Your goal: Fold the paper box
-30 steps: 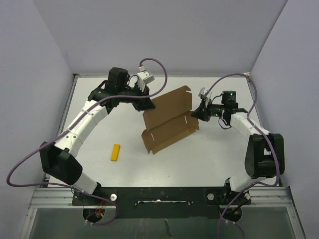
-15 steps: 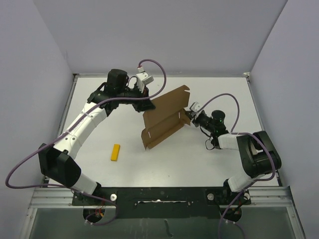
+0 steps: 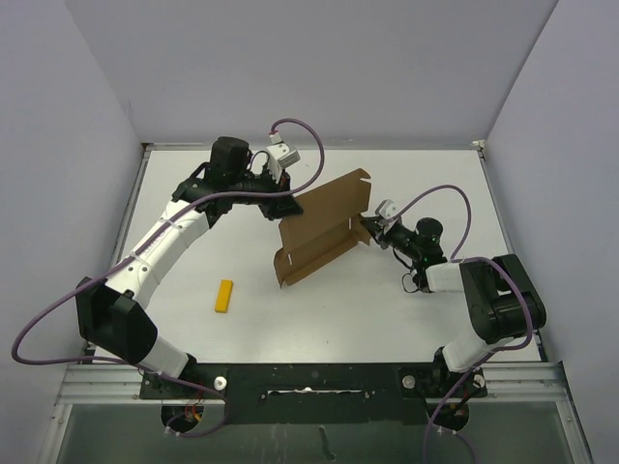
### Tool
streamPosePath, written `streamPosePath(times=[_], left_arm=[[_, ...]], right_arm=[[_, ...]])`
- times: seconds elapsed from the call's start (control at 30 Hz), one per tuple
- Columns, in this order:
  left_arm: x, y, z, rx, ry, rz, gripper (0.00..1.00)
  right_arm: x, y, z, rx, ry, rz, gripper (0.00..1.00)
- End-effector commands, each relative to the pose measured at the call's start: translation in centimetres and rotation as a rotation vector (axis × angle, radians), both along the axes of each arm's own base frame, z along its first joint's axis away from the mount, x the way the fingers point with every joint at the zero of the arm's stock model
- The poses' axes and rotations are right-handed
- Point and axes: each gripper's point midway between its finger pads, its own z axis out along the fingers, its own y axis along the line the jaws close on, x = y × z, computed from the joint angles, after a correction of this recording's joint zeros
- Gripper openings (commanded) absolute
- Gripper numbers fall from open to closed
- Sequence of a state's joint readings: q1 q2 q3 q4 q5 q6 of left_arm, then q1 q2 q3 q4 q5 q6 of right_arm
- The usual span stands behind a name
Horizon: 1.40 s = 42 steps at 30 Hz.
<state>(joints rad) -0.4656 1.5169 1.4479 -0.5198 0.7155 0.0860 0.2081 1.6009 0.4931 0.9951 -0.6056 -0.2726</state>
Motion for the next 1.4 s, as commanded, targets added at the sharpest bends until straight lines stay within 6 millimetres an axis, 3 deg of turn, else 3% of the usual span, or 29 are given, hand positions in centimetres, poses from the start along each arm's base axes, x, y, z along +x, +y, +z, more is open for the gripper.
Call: streamPosePath(times=[0.0,0.57,1.0,1.27,1.37], left_arm=[[-0.1,-0.9,0.5,-0.024,-0.033,-0.04,0.0],[-1.4,-1.2,-1.0,0.071,-0.031,-0.061,0.0],[-1.3,-0.9,-0.3,0.072,-0.055,-0.052,0.0],[-0.8,-0.5,-0.2,0.072,-0.052,-0.031,0.0],[-0.7,-0.5,-0.3,0.07,-0.049,-0.032,0.0]], right_arm=[[-0.5,1.1,1.5,0.018,-0.044,0.087,0.1],[-1.5,0.9,1.3,0.015,0.025,0.169,0.23],[-2.6,-0.4,2.8,-0.027,0.074,0.313,0.53],[-4.4,-2.5,5.0,-0.092,-0.012,0.428,0.71],[-5.1,-3.7,5.9,-0.111,-0.04,0.459,0.74]])
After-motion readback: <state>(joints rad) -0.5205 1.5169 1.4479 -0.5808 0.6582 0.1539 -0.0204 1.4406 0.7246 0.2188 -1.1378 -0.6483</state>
